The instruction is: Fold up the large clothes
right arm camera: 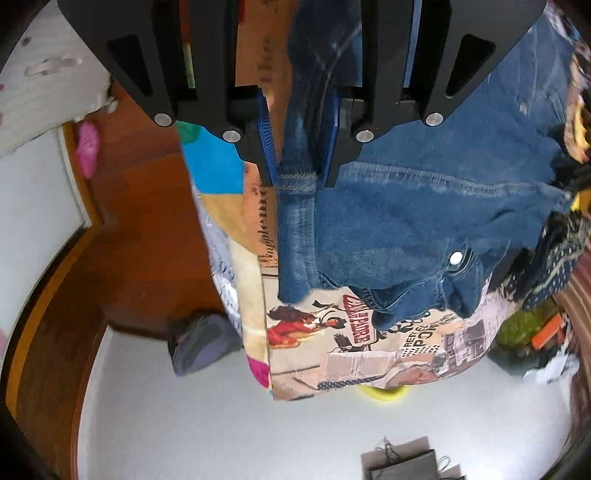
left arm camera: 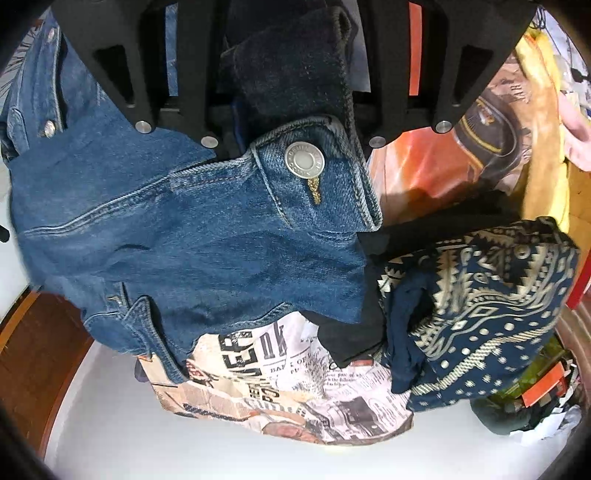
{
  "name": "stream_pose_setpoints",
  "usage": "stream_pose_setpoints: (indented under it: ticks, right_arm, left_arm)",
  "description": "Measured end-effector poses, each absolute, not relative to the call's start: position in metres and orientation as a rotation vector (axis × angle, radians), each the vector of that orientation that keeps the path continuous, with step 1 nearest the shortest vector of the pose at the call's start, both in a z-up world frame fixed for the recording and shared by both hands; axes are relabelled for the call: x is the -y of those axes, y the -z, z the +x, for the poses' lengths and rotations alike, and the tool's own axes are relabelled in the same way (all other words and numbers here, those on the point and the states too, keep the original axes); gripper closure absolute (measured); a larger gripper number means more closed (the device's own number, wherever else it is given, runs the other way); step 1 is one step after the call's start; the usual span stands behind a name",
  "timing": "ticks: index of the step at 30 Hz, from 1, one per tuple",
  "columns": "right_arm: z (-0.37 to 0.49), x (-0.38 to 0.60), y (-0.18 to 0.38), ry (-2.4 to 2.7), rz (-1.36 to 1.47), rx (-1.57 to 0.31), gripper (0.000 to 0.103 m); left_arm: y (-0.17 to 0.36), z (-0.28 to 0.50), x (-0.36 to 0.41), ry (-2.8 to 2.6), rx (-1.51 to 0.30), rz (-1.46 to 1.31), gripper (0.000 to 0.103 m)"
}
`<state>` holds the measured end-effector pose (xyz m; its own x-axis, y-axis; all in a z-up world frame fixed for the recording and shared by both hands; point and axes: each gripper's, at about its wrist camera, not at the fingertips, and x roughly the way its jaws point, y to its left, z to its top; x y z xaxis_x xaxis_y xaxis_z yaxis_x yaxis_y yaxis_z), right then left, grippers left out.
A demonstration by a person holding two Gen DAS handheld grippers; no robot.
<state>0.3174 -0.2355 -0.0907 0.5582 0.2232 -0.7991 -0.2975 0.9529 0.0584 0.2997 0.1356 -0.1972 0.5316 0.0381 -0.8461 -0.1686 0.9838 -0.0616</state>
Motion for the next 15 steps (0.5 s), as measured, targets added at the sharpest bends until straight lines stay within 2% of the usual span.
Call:
stream_pose_setpoints:
  ticks: [5,10,12,15]
  right_arm:
    - [0.289,0.237,0.07,-0.328,-0.102,-0.882,0.079]
    - [0.262,0.234,0.055,-0.33,-0.082,-0.828,0.061]
    - [0.249,0.234,0.05,-0.329,-0.086,-0.801,0.053]
    - [0.236,0.231,0.047,-0.327,-0.101,-0.788,0.047]
  left_arm:
    - [0.178,0.282,-0.122,-0.111,-0.973,-0.101,0.062]
    - [0.156,0.255,-0.105,-0.104,-0.934,-0.034,0.06]
    - [0.148,0.243,-0.102,-0.103,-0.913,-0.02,0.051]
    - [0.136,0.225,-0.1,-0.11,-0.876,-0.009,0.04]
